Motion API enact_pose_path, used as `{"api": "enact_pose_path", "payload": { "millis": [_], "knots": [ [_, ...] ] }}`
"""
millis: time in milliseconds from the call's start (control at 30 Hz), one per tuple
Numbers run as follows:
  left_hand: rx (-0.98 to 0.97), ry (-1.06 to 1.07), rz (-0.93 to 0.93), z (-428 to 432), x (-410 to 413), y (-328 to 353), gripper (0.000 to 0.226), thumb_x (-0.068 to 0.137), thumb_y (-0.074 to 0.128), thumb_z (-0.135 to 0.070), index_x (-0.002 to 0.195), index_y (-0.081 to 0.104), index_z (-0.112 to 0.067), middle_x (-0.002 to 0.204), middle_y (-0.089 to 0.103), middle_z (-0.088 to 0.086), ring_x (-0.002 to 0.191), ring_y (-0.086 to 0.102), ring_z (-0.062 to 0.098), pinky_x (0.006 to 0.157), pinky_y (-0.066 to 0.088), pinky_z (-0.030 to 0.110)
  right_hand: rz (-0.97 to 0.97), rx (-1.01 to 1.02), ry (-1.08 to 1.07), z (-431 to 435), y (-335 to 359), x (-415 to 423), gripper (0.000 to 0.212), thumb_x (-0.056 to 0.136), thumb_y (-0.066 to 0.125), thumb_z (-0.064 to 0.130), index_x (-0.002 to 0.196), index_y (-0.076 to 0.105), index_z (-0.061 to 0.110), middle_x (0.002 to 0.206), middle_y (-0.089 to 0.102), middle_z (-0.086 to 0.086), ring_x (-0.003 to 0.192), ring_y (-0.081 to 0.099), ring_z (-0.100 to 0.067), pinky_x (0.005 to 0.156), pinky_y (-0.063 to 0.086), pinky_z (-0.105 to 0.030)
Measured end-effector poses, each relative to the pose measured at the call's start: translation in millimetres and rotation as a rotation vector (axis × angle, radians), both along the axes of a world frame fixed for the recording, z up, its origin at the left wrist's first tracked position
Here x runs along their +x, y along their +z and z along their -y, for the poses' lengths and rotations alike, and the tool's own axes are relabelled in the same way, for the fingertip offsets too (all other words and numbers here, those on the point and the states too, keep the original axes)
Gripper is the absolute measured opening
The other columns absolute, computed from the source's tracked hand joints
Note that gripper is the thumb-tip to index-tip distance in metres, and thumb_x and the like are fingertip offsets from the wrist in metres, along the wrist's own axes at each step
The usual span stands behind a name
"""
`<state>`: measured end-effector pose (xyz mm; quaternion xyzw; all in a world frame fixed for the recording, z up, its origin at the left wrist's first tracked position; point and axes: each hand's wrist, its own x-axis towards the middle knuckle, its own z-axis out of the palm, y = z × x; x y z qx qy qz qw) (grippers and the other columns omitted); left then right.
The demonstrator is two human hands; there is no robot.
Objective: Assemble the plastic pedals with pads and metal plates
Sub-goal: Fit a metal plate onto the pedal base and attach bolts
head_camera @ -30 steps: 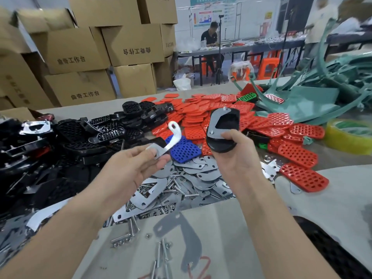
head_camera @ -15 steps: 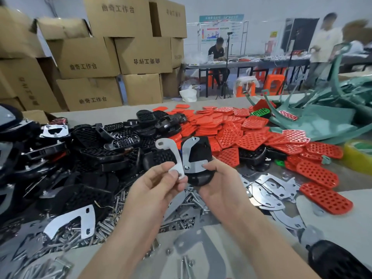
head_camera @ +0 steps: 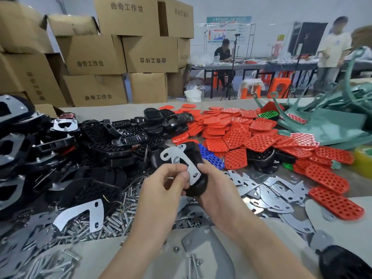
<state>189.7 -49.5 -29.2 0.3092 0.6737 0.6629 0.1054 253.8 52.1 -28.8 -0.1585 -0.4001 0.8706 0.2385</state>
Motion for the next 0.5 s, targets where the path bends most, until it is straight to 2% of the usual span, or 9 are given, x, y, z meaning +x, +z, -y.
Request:
{"api": "enact_pose_path", "payload": {
  "millis": [67, 133, 200, 333, 433, 500],
  "knots": [
    [-0.021, 0.001, -0.018, -0.3, -1.8, -1.5, 0.013, 0.094, 0.066, -0.013, 0.092, 0.073, -0.023, 0.076, 0.073, -0.005, 0.072, 0.068, 0.005, 0.068, 0.052, 0.014, 0.006, -0.002, 0.006, 1.2, 0.0, 0.0, 0.031, 0.104, 0.036, 0.007, 0.12, 0.062, 0.002, 0.1, 0.063, -0.018, 0.08, 0.057, -0.024, 0.078, 0.048, -0.037],
    [-0.038, -0.001, -0.036, -0.2, -2.7, -2.8, 0.012, 0.095, 0.066, -0.014, 0.093, 0.072, -0.025, 0.08, 0.074, -0.007, 0.074, 0.069, 0.006, 0.071, 0.053, 0.016, 0.021, 0.004, 0.0, 1.3, -0.6, 0.7, 0.033, 0.104, 0.036, 0.007, 0.123, 0.063, 0.0, 0.108, 0.066, -0.019, 0.096, 0.058, -0.03, 0.09, 0.046, -0.042],
    [-0.045, -0.001, -0.049, 0.3, -3.7, -4.1, 0.012, 0.095, 0.066, -0.017, 0.093, 0.072, -0.027, 0.083, 0.074, -0.01, 0.074, 0.069, 0.005, 0.07, 0.053, 0.016, 0.035, 0.019, -0.008, 0.6, -1.8, 0.9, 0.036, 0.104, 0.036, 0.008, 0.128, 0.058, -0.007, 0.113, 0.064, -0.023, 0.105, 0.054, -0.033, 0.097, 0.041, -0.046],
    [-0.034, -0.011, -0.059, 0.3, -5.9, -2.8, 0.016, 0.095, 0.066, -0.015, 0.09, 0.073, -0.029, 0.08, 0.072, -0.013, 0.063, 0.062, -0.001, 0.061, 0.048, 0.012, 0.043, 0.033, -0.006, -1.3, -4.9, -0.7, 0.039, 0.104, 0.036, 0.008, 0.133, 0.052, -0.013, 0.112, 0.061, -0.025, 0.103, 0.053, -0.035, 0.093, 0.043, -0.047],
    [-0.023, -0.028, -0.065, 0.4, -8.8, 0.4, 0.021, 0.094, 0.066, -0.01, 0.088, 0.073, -0.028, 0.076, 0.071, -0.01, 0.061, 0.06, -0.001, 0.06, 0.048, 0.011, 0.058, 0.051, 0.002, -3.3, -7.5, -1.6, 0.038, 0.103, 0.036, 0.007, 0.129, 0.058, -0.01, 0.108, 0.063, -0.026, 0.097, 0.055, -0.035, 0.085, 0.049, -0.044],
    [-0.035, -0.033, -0.083, 1.4, -10.3, 1.3, 0.022, 0.095, 0.066, -0.011, 0.088, 0.074, -0.03, 0.076, 0.072, -0.008, 0.065, 0.062, 0.001, 0.063, 0.049, 0.012, 0.058, 0.056, 0.018, -3.6, -8.5, -1.2, 0.035, 0.103, 0.036, 0.006, 0.122, 0.063, -0.006, 0.108, 0.066, -0.026, 0.099, 0.058, -0.036, 0.091, 0.051, -0.047]
  ]
}}
